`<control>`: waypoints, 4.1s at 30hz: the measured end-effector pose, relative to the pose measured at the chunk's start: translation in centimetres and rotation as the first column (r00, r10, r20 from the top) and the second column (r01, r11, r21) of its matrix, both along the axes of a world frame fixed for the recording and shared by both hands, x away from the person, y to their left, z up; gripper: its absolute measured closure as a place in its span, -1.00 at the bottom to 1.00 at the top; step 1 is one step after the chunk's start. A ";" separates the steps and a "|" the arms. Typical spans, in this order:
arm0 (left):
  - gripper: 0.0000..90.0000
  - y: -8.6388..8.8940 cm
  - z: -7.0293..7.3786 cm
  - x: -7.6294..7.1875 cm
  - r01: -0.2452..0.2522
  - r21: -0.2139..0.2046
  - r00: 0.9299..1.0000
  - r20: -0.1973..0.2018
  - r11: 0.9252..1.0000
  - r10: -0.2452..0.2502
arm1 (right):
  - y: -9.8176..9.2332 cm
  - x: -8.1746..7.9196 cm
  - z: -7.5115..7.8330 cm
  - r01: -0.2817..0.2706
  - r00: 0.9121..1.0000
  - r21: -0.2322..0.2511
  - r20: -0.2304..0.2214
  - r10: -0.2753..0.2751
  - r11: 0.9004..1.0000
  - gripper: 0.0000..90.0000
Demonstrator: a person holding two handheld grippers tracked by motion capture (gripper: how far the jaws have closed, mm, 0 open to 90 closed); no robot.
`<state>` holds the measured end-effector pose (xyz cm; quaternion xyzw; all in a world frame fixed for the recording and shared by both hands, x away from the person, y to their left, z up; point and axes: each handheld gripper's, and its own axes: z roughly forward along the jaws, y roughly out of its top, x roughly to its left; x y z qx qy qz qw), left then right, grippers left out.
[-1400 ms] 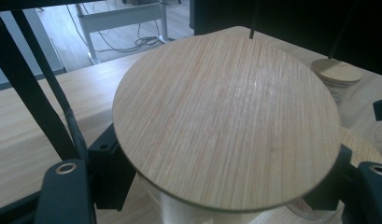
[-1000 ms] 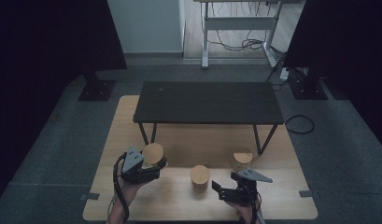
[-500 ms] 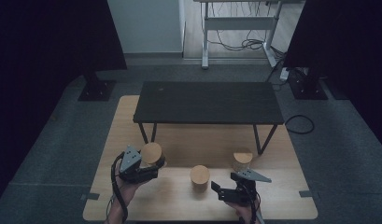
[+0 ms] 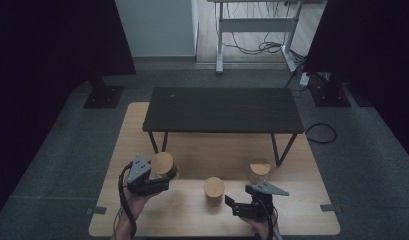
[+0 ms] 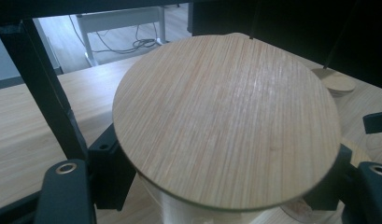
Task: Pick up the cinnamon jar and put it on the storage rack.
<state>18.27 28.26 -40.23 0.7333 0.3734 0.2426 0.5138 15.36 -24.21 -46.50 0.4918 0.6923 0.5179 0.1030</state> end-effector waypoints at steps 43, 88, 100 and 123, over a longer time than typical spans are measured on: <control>-0.43 0.0 2.4 0.5 0.010 -0.015 1.000 0.003 1.000 -0.010 | 0.2 -0.1 0.0 -0.014 1.000 -0.009 0.003 0.014 1.000 -0.91; -0.43 -0.7 5.6 1.0 0.001 0.012 0.999 0.033 1.000 -0.001 | 0.5 -0.1 0.0 -0.021 1.000 -0.013 0.006 0.021 1.000 -0.91; -0.43 -1.0 6.2 1.2 -0.001 0.021 0.999 0.039 1.000 0.000 | 0.5 -0.1 0.0 -0.025 1.000 -0.018 0.004 0.025 1.000 -0.91; -0.43 -2.0 8.1 2.4 -0.014 0.038 0.999 0.048 0.999 0.012 | 0.8 -0.3 -0.1 -0.022 1.000 -0.026 0.008 0.023 0.999 -0.91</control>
